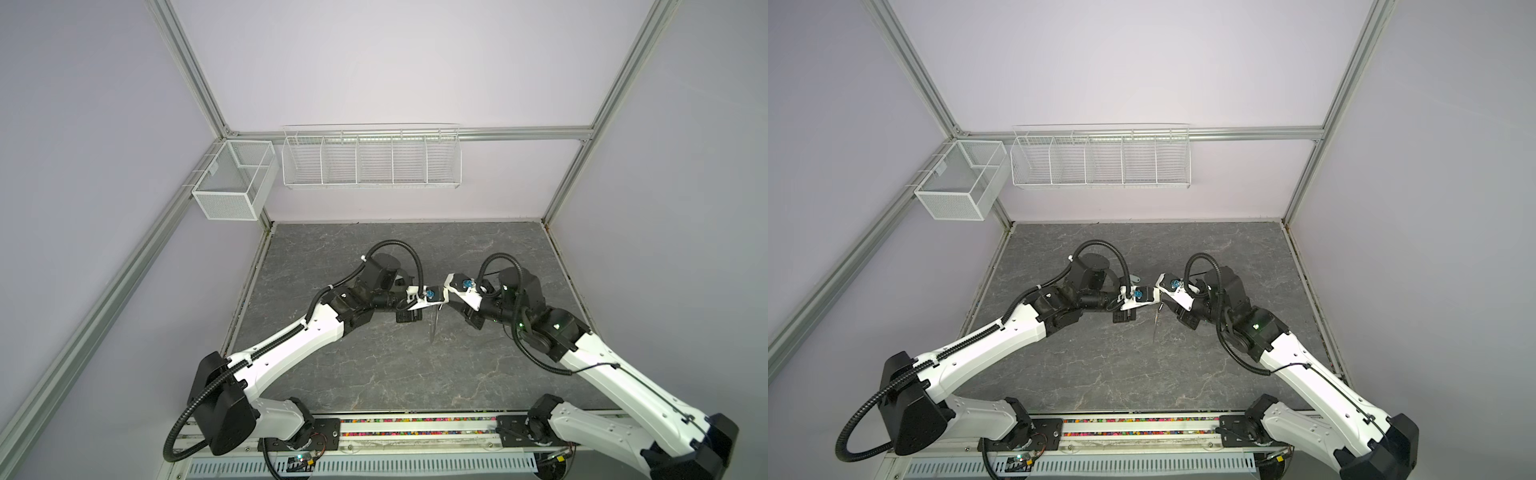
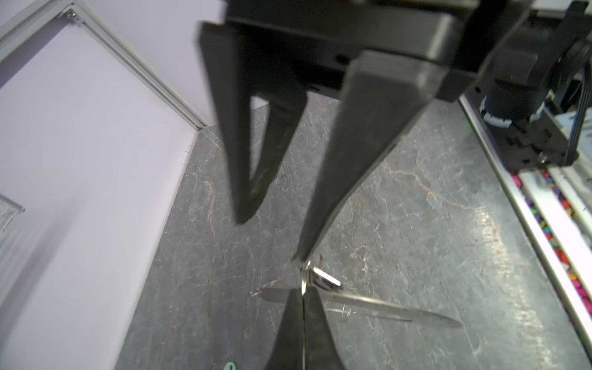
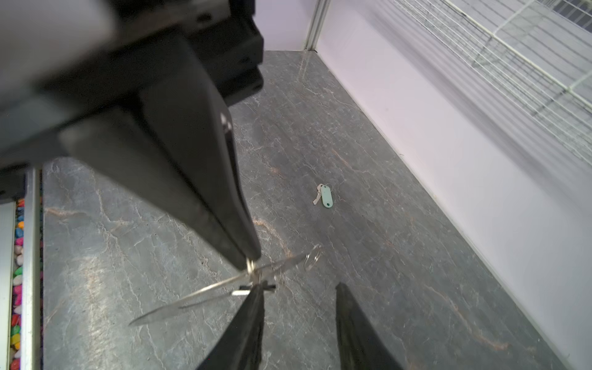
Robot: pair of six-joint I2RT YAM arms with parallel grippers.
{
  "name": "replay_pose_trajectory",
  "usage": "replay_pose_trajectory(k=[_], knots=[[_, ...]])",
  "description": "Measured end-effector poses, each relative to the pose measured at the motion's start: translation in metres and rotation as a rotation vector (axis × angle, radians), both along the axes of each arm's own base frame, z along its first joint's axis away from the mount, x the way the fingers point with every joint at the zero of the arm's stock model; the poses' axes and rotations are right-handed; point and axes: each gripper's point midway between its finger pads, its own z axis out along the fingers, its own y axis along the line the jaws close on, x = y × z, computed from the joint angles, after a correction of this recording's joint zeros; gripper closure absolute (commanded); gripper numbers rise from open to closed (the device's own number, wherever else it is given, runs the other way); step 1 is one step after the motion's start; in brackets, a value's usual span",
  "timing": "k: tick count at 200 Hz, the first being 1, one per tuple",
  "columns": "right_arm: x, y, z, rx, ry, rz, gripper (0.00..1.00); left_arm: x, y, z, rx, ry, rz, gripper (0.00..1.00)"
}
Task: Attach keys to a key ring
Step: Insert the key into the keyring.
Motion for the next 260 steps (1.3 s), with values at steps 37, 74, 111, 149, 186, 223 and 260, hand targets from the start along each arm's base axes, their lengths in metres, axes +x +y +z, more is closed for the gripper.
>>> replay_pose_trajectory(k=[37,74,111,149,186,223,260], knots=[[-0.003,-0.002,-0.002,0.041,0.014,-0.018,0.65,0.012,0.004,0.024,-0.158,0.055,0.059,1.0],[0.001,0.001,0.006,0.081,0.0,-0.029,0.63,0.013,0.0,0.035,-0.25,0.095,0.071,1.0],[0.006,0.006,0.01,0.108,-0.006,-0.03,0.63,0.018,-0.001,0.047,-0.332,0.112,0.089,1.0],[0.014,0.013,0.005,0.116,0.014,-0.036,0.63,0.019,-0.002,0.058,-0.386,0.115,0.089,1.0],[0.019,0.018,0.013,0.149,-0.008,-0.041,0.63,0.018,-0.002,0.063,-0.405,0.114,0.086,1.0],[0.025,0.022,0.022,0.172,-0.034,-0.048,0.63,0.019,-0.002,0.067,-0.424,0.119,0.087,1.0],[0.032,0.027,0.034,0.183,-0.051,-0.044,0.67,0.02,-0.003,0.073,-0.448,0.122,0.089,1.0]])
